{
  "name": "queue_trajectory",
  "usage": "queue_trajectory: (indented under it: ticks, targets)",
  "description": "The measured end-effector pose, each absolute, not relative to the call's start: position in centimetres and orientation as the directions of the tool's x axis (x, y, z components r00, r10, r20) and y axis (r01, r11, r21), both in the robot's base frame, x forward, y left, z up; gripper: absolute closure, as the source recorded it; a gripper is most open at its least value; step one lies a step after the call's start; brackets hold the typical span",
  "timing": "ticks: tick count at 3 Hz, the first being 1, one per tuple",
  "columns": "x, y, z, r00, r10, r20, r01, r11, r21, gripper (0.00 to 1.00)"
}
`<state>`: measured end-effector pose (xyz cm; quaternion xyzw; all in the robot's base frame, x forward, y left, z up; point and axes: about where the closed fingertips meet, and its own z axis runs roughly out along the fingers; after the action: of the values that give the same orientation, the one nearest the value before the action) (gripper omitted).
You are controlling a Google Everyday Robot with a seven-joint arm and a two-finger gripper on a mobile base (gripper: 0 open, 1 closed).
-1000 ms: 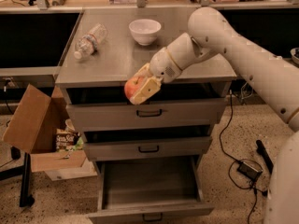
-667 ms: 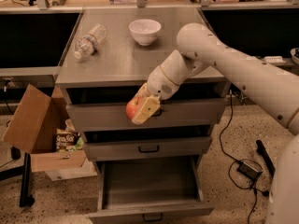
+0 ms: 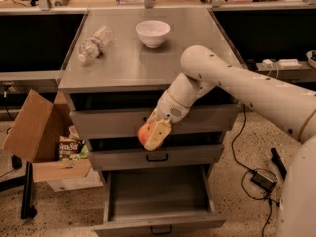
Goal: Place apple into bottom drawer
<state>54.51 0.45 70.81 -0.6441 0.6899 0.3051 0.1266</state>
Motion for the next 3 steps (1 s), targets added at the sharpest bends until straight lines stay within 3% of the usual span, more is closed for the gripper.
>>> queue_trajectory:
  ticks: [2,3]
  targets:
    - [53.0,-1.8,63.9,-0.188,-0.831,-0.523,-0.98,0.122,0.157,1.0]
    - [51.8,-4.1,59.5,-0.267,-0.781,-0.565,-0.962,0.249,0.11,1.0]
